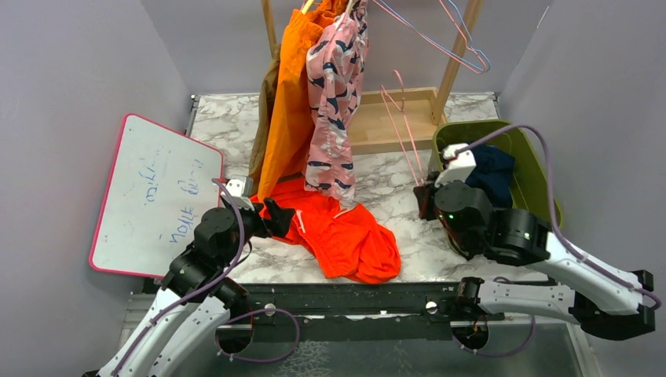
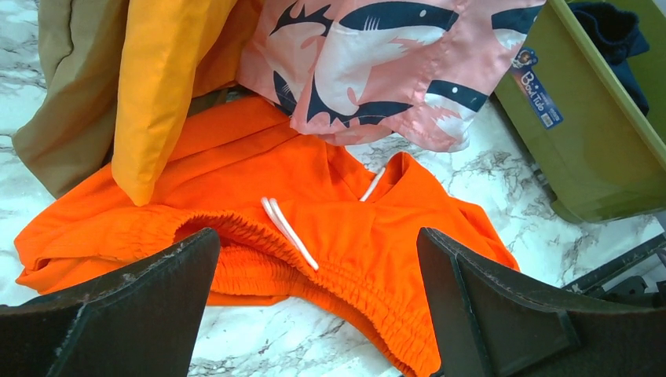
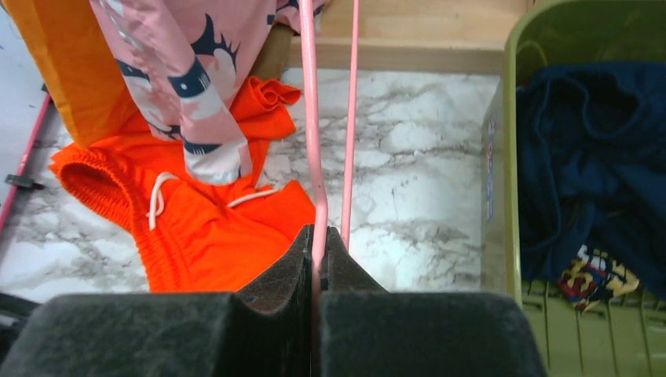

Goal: Remove the shorts from the hanger
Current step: Place the hanger on the clothes rod.

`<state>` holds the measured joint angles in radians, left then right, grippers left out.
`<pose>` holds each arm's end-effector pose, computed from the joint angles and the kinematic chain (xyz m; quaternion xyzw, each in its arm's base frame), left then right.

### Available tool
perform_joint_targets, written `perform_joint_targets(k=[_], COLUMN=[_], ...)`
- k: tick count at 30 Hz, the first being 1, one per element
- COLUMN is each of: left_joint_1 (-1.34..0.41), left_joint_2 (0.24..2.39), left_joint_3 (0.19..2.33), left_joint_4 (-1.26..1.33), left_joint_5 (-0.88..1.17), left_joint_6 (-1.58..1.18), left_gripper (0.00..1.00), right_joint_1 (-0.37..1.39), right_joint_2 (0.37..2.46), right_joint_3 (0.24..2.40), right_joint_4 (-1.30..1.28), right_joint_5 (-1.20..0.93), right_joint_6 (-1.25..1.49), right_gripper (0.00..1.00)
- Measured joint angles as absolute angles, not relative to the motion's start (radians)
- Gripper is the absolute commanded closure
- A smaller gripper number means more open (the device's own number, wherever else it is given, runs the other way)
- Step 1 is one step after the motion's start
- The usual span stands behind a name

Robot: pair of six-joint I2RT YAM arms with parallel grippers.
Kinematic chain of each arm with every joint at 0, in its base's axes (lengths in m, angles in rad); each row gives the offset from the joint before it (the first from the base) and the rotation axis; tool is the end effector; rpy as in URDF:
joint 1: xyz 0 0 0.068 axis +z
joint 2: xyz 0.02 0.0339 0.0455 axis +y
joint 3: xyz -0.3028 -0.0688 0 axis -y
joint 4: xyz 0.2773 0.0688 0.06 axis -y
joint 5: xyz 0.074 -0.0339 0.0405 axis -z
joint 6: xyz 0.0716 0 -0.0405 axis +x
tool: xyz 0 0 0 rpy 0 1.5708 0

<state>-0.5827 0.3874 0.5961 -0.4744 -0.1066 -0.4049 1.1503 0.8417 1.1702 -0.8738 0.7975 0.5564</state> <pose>0.1199 -0.0699 0.3059 0.0382 0.7932 -0.2501 0.5540 0.1151 0.1319 0.4213 -0.0528 0.8236 0.1182 0.5522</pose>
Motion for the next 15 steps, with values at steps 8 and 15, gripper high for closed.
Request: perform_joint_targets(k=[8, 15], left_joint_1=[-0.583, -0.583], left_joint_2=[0.387, 0.371], left_joint_3=[0.596, 0.596], left_joint_4=[-0.476, -0.481], left_joint_5=[-0.114, -0.126], left_joint_6=[-0.405, -0.405], left_gripper=[0.01, 0.01], right_joint_1=[0.921, 0.667], right_joint_2=[1.008, 1.09], right_joint_3=[1.242, 1.242], right_joint_4=[-0.731, -0.651], right_joint_5=[0.68, 0.424], right_joint_6=[0.39, 0.33], right_gripper=[0.99, 0.99])
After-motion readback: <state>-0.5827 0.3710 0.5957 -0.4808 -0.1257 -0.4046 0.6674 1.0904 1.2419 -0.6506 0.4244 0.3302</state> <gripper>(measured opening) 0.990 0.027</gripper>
